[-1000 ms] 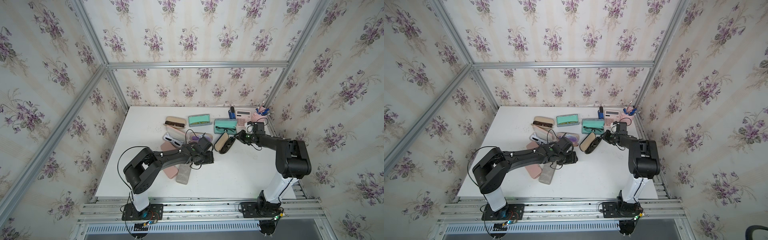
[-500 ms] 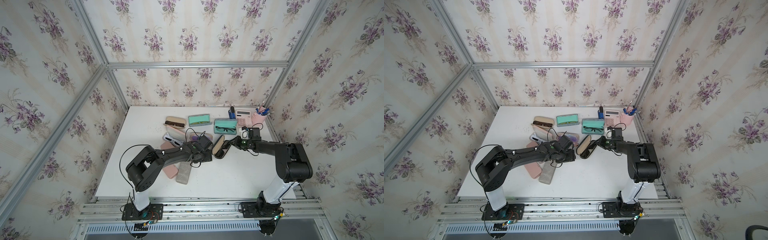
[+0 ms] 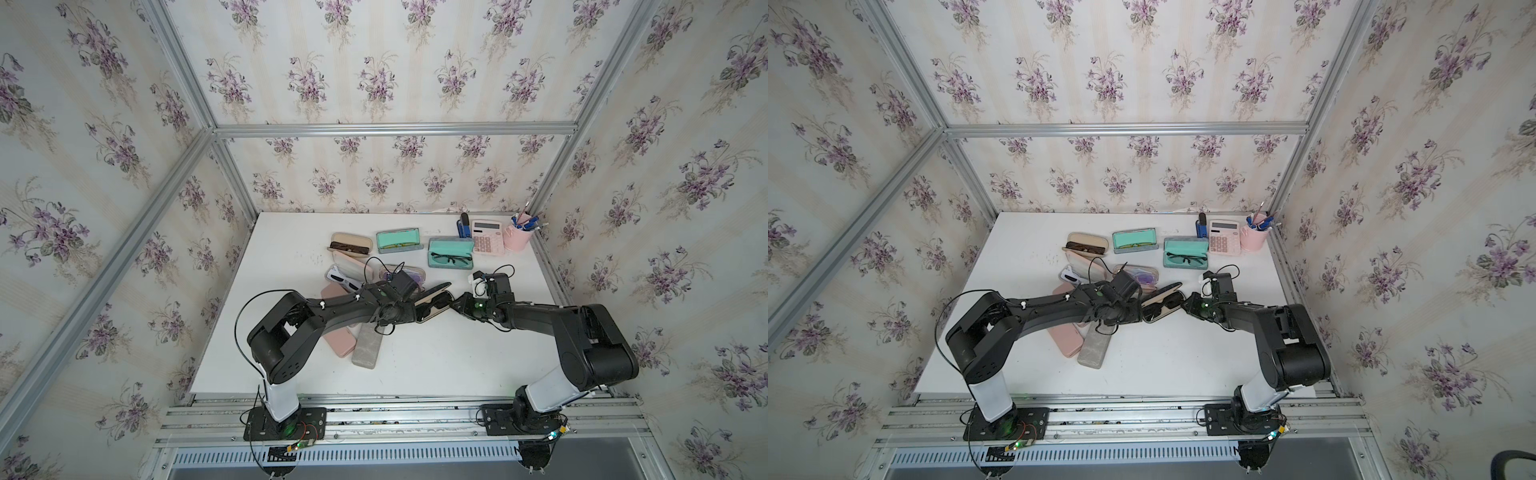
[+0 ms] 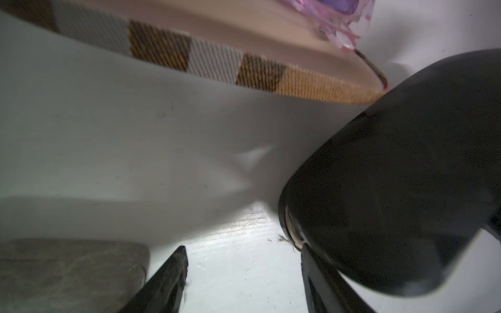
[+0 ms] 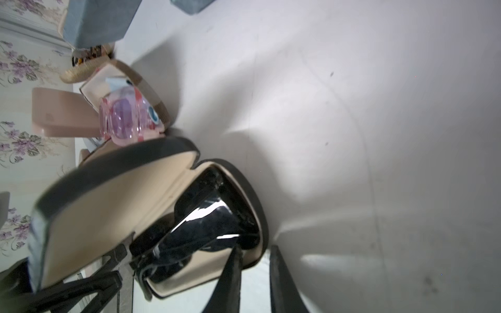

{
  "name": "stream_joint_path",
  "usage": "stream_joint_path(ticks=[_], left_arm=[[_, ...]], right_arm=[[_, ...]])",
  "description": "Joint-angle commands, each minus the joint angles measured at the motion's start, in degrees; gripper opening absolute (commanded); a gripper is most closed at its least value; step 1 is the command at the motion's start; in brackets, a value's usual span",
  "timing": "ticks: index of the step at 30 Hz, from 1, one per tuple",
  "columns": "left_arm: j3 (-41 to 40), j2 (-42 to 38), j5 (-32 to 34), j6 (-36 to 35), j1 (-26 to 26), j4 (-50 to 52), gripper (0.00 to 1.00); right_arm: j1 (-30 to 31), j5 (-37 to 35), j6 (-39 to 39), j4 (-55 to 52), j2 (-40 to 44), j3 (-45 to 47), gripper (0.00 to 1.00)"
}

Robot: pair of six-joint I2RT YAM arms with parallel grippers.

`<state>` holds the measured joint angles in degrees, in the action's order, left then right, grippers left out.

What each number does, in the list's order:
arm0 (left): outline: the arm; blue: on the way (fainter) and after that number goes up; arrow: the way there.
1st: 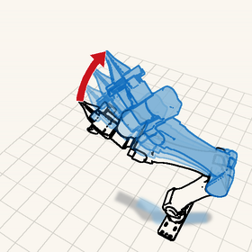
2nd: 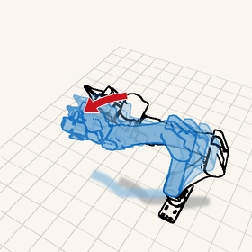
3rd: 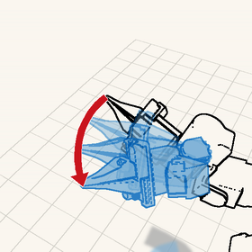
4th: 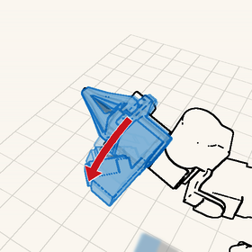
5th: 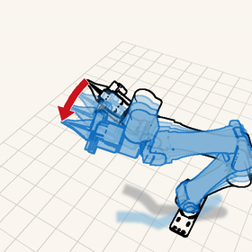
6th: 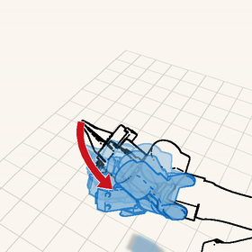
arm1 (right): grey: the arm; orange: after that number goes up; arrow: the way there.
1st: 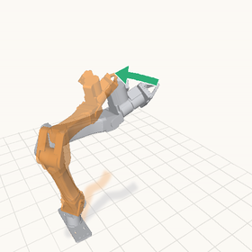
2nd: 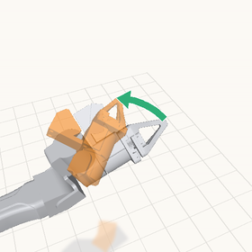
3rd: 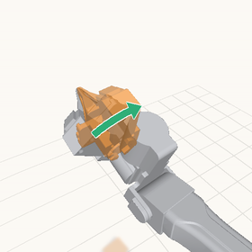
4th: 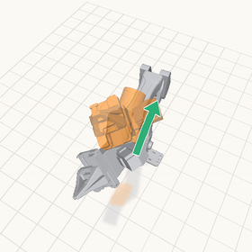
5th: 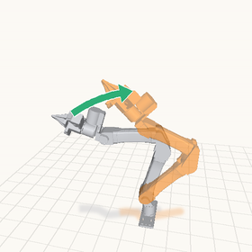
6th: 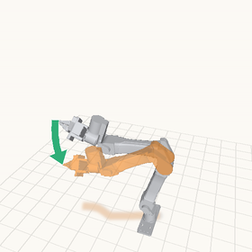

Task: Close the glasses case
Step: Adjust the glasses case at the center of the board.

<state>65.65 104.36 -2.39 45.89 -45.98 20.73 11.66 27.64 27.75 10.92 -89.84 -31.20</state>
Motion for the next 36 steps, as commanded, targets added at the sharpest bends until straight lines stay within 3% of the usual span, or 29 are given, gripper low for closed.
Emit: stream_joint_path(ticks=[1, 17, 24, 30, 36], left_arm=[[-0.18, -0.34, 1.03, -1.14, 0.05, 0.19, 0.69], [-3.13, -6.94, 4.94, -2.64, 1.14, 2.21, 0.71], [-5.93, -10.64, 5.2, -3.08, 1.15, 1.68, 0.71], [-9.71, -15.55, 4.05, -0.61, 0.98, 0.49, 0.71], [-13.94, -18.06, -1.94, 7.05, 0.38, -5.47, 0.72]], right_arm=[[2.03, -2.09, 1.8, 0.68, 1.95, 1.93, 0.2], [14.69, -4.86, 11.01, 6.66, 7.05, 10.61, 0.23], [16.44, -5.91, 11.95, 1.98, 17.06, 12.92, 0.3], [16.38, -8.02, 9.34, -8.14, 28.77, 9.77, 0.4], [13.9, -9.42, 1.35, -15.66, 24.68, -2.29, 0.5]])
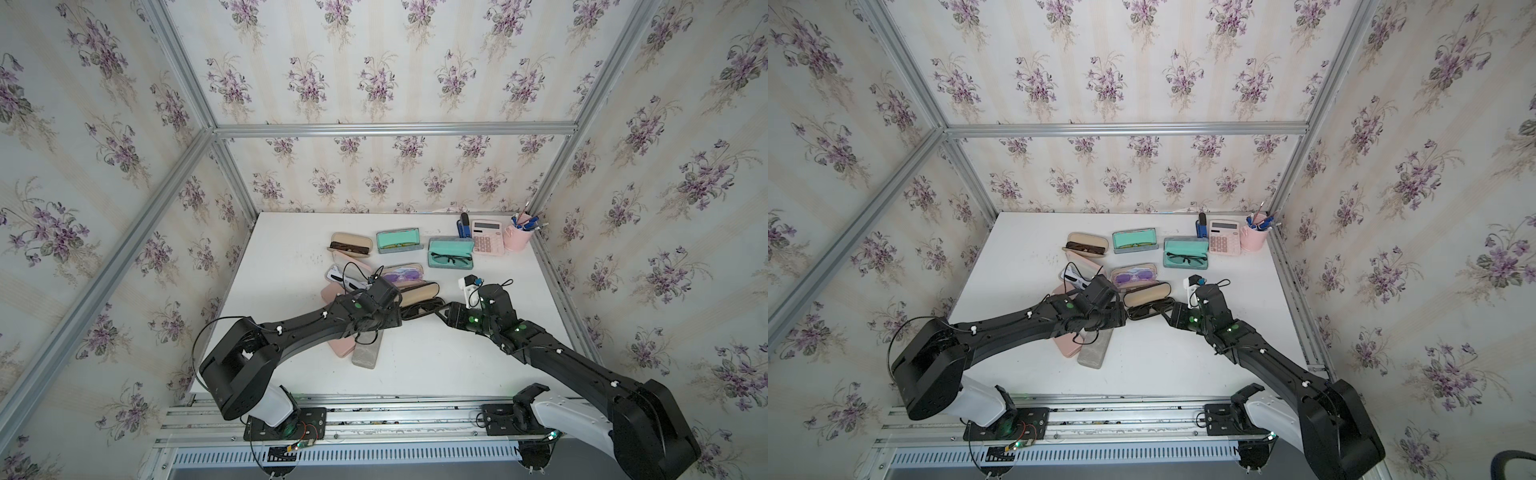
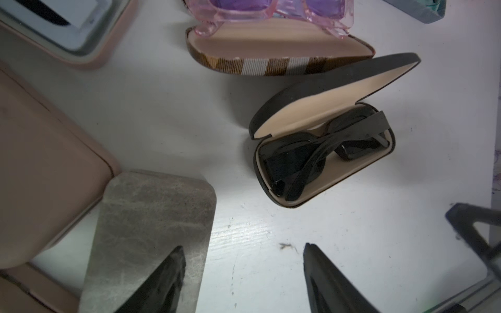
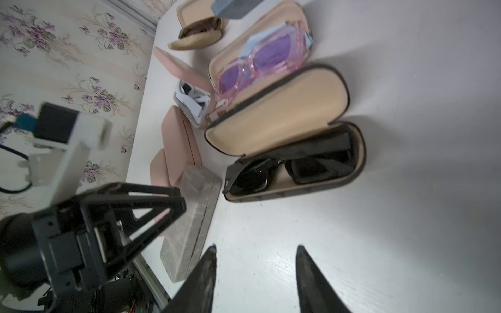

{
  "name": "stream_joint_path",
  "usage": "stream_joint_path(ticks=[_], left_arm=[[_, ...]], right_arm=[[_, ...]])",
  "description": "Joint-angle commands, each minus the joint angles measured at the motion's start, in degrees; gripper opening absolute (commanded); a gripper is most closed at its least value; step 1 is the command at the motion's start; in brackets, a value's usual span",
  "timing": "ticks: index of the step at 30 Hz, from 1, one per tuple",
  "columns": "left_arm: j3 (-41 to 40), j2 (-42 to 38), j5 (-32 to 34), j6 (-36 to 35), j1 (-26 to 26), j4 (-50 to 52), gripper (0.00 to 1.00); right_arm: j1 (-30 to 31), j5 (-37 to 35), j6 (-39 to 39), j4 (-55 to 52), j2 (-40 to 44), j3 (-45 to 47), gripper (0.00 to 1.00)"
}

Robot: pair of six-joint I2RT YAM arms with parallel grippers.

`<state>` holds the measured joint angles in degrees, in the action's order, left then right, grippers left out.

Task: Close the glasses case
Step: Adjust the glasses case at the center of the board.

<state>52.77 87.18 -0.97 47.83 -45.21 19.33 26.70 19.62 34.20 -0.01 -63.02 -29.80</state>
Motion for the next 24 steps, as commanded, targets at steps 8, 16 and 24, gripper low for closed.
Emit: stream_joint_path(ticks=[8, 16, 24], left_arm=[[-7.71, 1.14, -4.5, 22.6, -4.12, -18.65, 0.73], [-10.17, 6.4, 0.31, 30.85, -5.25, -26.01, 0.68], [-10.7, 4.07, 5.77, 33.21, -5.61, -24.8, 0.66]], right_arm=[[-7.73, 5.06, -18.09, -4.29, -20.2, -20.06, 0.54], [-10.08, 12.14, -24.21, -1.58, -31.34, -26.9, 0.55], [-11.04, 14.78, -25.38, 0.51, -32.17, -25.33, 0.55]])
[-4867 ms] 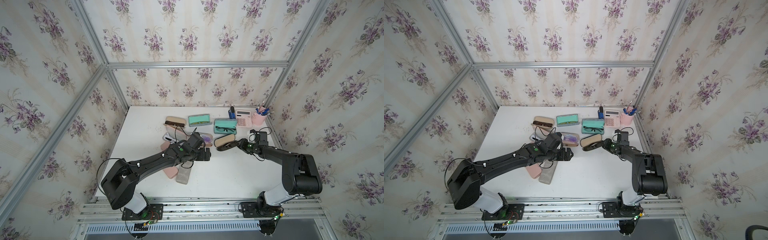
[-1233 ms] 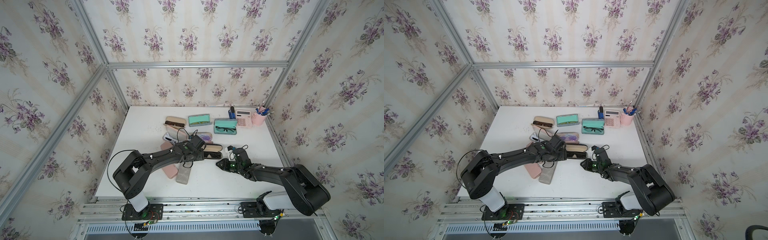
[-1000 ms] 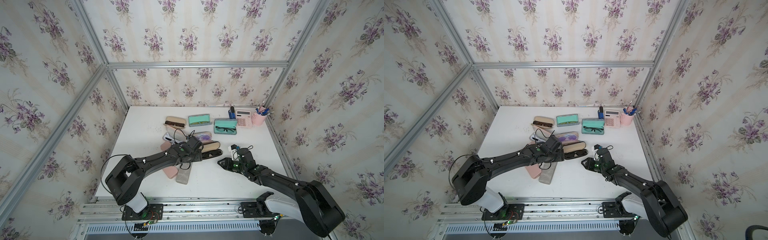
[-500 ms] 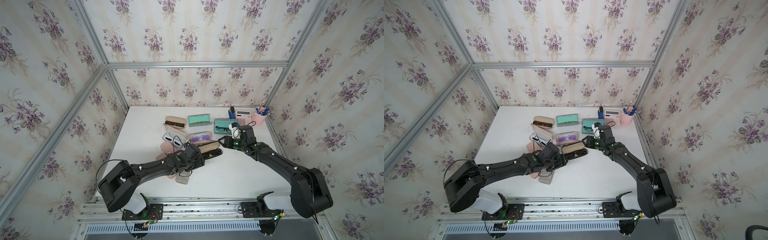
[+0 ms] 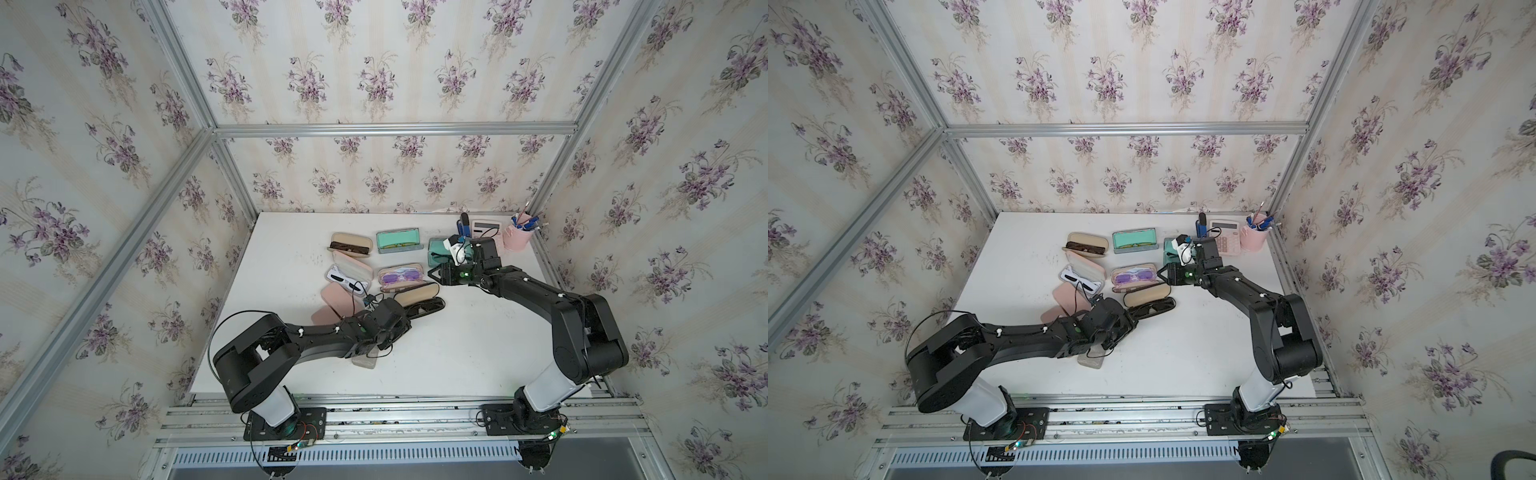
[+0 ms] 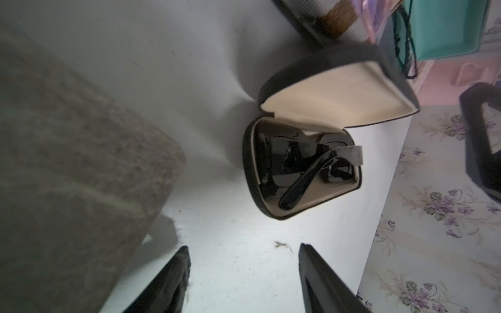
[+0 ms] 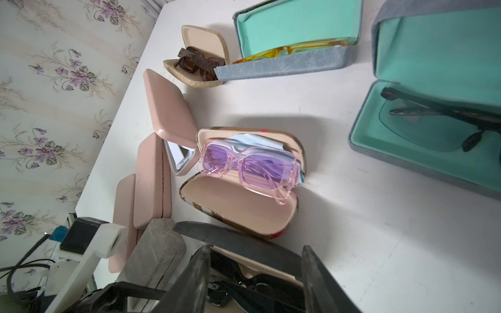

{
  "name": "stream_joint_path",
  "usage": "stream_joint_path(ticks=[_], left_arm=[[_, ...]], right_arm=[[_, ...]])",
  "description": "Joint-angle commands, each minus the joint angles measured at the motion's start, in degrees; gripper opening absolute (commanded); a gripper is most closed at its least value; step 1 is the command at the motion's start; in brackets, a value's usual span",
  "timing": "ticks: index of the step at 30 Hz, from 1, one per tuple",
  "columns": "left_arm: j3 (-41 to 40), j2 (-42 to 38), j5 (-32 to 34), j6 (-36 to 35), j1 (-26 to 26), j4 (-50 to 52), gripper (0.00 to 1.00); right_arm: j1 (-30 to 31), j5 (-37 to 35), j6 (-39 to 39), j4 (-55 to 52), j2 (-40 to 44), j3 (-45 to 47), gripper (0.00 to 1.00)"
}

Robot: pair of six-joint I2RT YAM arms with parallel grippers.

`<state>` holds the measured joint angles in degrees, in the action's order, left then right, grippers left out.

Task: Close the glasses case
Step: Adjust the glasses case at the center of the board.

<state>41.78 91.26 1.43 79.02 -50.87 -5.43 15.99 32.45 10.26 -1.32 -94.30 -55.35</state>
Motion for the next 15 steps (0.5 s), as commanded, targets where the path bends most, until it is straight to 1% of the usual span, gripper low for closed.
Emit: stream_joint_path(ticks=[1, 7, 12, 15], left_arm=[[0.78, 0.32, 3.69, 2.1, 0.03, 0.27, 0.66], [2.52, 3.09, 5.16, 2.45, 0.47, 0.52, 0.66], [3.4, 4.96, 4.13, 1.8, 0.75, -0.04, 0.64], [3.4, 5.73, 3.85, 1.84, 0.77, -0.02, 0.64]], right_arm=[[-0.5, 2.24, -1.5, 1.94, -1.33, 0.27, 0.55], [-1.46, 4.31, -2.61, 2.98, -3.16, 0.07, 0.55], [-2.45, 8.94, -2.66, 4.31, -5.35, -0.87, 0.56], [-2.45, 10.17, -2.64, 5.28, -6.02, -0.65, 0.56]])
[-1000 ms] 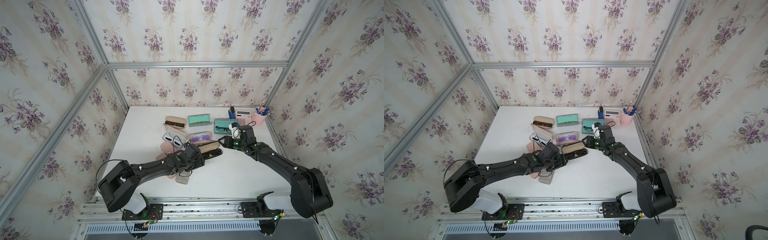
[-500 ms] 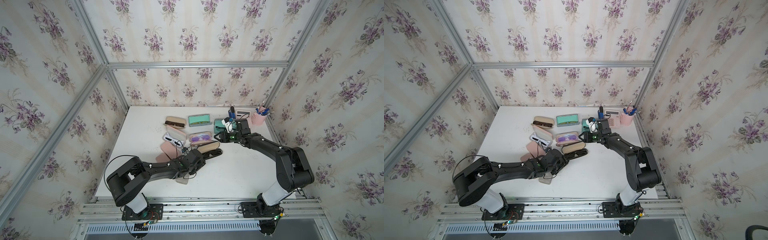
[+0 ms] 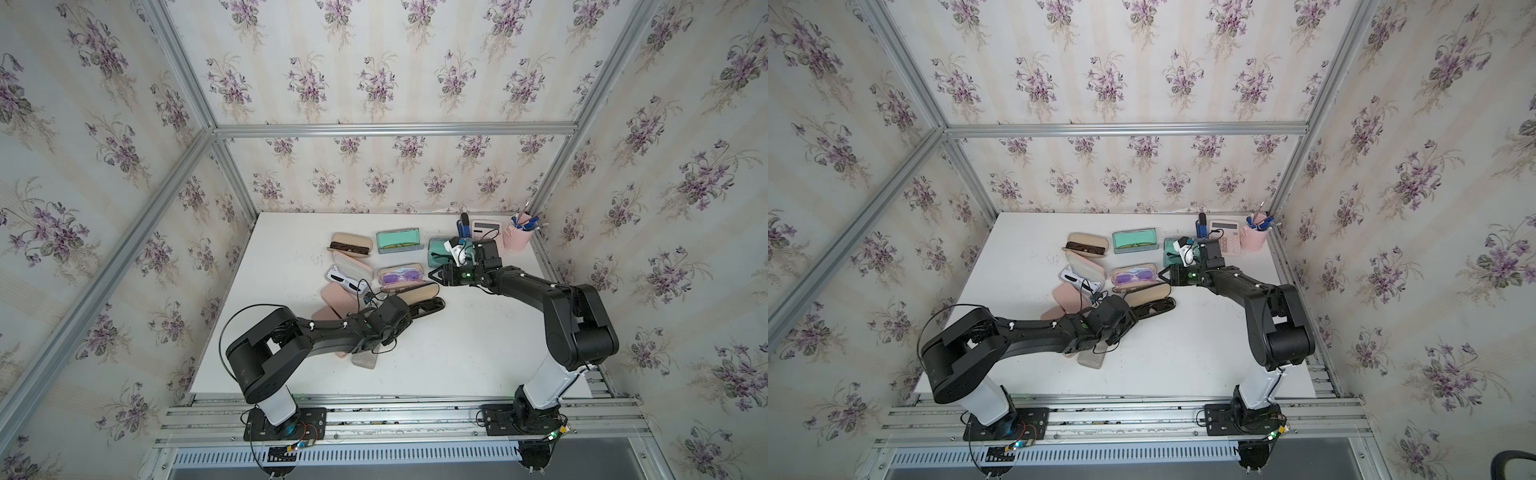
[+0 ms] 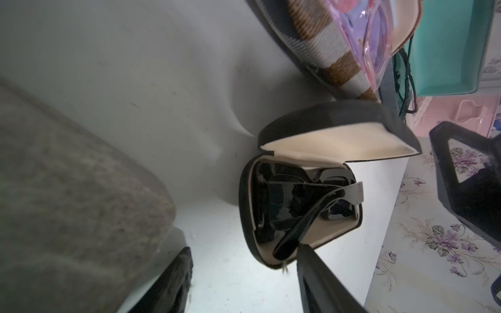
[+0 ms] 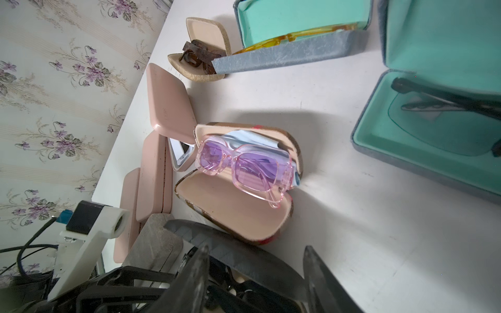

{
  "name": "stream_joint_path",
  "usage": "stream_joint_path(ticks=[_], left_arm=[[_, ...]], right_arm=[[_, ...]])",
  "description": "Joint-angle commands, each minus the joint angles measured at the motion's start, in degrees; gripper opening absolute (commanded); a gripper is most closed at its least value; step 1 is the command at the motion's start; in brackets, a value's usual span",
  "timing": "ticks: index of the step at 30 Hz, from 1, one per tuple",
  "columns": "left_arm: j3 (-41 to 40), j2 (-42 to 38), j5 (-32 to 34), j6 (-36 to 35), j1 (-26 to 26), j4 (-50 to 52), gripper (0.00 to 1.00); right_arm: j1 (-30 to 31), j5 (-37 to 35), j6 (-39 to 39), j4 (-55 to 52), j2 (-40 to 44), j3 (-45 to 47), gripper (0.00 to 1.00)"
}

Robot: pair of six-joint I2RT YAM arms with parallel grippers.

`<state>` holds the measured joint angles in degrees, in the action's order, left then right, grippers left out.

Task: Close the glasses case
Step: Adjust the glasses case at the center of the board.

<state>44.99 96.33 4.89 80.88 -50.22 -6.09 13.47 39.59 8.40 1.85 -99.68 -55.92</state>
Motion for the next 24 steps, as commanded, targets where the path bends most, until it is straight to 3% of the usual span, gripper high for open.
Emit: stream_joint_path(ticks=[1, 24], left_arm=[[0.18, 1.01, 0.3, -0.03, 0.14, 0.64, 0.64], [-0.08, 3.2, -2.23, -3.89, 2.72, 3.52, 0.56]], right_arm=[[0.06, 2.96, -0.68, 2.36, -0.82, 0.1, 0.56], [1.06, 6.37, 0.92, 7.03, 3.95, 10.13, 0.53]])
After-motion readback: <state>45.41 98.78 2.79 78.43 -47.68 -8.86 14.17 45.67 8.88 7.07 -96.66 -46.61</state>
